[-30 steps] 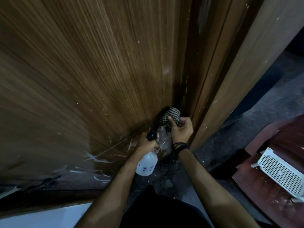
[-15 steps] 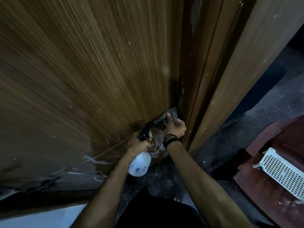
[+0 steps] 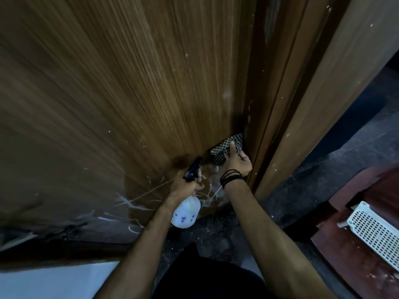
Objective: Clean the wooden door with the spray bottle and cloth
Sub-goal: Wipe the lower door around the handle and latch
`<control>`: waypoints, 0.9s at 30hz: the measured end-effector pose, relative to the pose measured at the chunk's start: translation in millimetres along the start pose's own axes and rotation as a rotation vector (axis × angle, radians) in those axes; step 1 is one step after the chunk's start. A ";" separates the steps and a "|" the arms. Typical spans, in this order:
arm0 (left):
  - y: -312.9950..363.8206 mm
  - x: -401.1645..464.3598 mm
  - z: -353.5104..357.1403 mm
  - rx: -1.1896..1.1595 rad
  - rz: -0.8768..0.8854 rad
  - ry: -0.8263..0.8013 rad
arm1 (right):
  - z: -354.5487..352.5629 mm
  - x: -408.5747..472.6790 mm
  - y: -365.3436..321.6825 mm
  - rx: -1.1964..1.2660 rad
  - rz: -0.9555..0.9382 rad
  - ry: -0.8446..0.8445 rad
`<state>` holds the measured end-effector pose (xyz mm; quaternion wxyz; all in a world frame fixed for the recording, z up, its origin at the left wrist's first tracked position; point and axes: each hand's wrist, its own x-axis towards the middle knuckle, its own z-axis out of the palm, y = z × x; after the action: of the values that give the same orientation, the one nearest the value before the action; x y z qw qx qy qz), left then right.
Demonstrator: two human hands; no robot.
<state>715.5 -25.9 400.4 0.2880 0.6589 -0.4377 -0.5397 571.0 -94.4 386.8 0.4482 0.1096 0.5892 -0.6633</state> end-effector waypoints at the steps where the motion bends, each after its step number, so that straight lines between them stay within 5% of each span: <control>1: -2.5 -4.2 -0.9 0.001 0.003 -0.001 | -2.9 -0.2 2.6 -0.018 0.027 0.019; 6: -19.9 -20.4 -2.8 -0.057 0.008 0.079 | -0.7 -9.8 16.6 -0.018 0.176 -0.042; 9: -33.0 -28.0 -9.0 -0.088 -0.011 0.086 | 0.3 -23.5 35.8 -0.080 0.115 -0.187; 12: -46.8 -37.5 -20.9 -0.096 -0.046 0.146 | -6.1 -30.4 62.7 -0.207 -0.075 -0.211; 15: -61.9 -54.5 -33.1 -0.076 -0.077 0.223 | -21.5 -30.6 97.0 -0.539 -0.508 -0.215; 18: -76.7 -71.0 -48.6 -0.094 -0.077 0.334 | -25.2 -62.3 117.9 -0.639 -0.790 -0.453; 21: -91.4 -86.4 -71.8 -0.088 -0.072 0.371 | -22.1 -103.1 134.7 -0.716 -0.858 -0.723; 27: -111.3 -98.2 -105.2 -0.131 -0.173 0.431 | -18.4 -99.8 127.2 -0.614 -1.033 -0.534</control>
<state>843.0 101.8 377.1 0.3697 0.7739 -0.2719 -0.4364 713.3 -19.5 361.9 0.2138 -0.4886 0.5972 -0.5991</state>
